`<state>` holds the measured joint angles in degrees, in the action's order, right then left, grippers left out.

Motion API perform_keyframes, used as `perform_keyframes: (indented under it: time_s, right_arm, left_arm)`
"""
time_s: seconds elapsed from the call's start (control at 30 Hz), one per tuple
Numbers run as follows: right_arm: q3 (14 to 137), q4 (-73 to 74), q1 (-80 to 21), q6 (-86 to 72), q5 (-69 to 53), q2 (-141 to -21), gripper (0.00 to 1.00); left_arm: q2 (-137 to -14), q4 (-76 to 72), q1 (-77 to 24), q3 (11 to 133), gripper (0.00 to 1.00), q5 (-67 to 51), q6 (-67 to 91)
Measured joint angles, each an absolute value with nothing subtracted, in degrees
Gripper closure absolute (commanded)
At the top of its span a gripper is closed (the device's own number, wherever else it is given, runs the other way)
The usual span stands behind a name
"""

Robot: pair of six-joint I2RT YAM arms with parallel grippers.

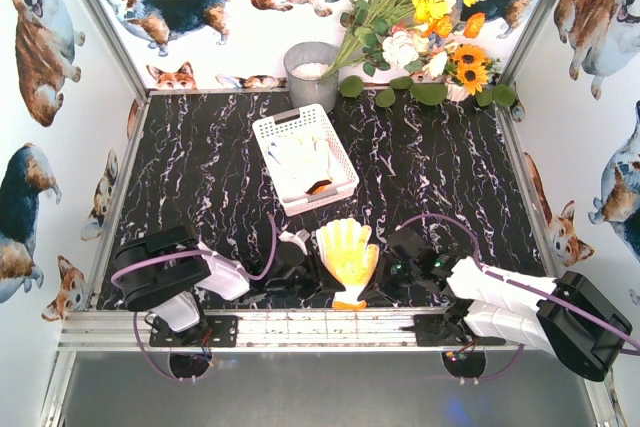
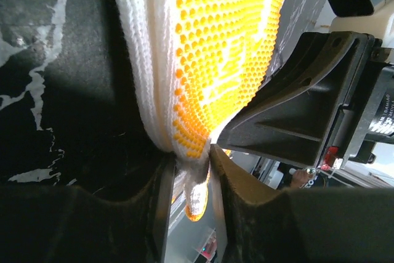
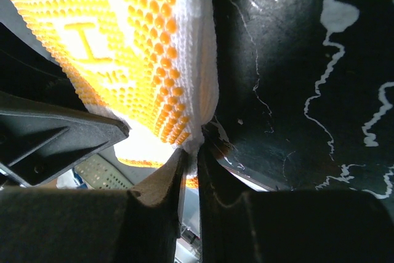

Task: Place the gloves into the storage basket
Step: Pick up the glove from the center of the board.

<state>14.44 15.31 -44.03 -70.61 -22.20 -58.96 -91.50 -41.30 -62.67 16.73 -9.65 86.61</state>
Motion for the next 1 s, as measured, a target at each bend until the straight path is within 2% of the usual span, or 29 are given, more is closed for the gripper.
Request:
perform_keyframes:
  time_s: [0.2, 0.3, 0.47, 0.57, 0.73, 1.0]
  right_arm:
    - [14.4, 15.2, -44.1, -70.7, -22.1, -58.8, 0.88]
    - [14.4, 15.4, -44.2, -70.9, -21.6, -58.0, 0.82]
    - [14.3, 15.6, -44.2, -72.6, -19.1, -54.4, 0.56]
    - [13.8, 15.0, -44.2, -73.9, -16.7, -52.3, 0.46]
    - [11.3, 11.4, -44.1, -77.4, -14.5, -49.8, 0.37]
    - [8.6, 6.2, -44.1, -81.7, -13.6, -48.5, 0.35]
  left_arm:
    - [-91.9, -40.8, -62.7, 16.9, 1.0, -9.8, 86.3]
    - [-91.2, -39.7, -62.7, 17.0, 1.0, -9.6, 85.5]
    - [-86.9, -34.8, -62.7, 17.6, 1.0, -8.5, 84.2]
    - [-84.7, -33.1, -62.7, 17.8, 1.0, -8.1, 83.8]
    - [-84.7, -33.1, -62.7, 17.7, 1.0, -8.4, 85.0]
    - [-86.6, -39.1, -62.7, 16.3, 1.0, -8.9, 90.4]
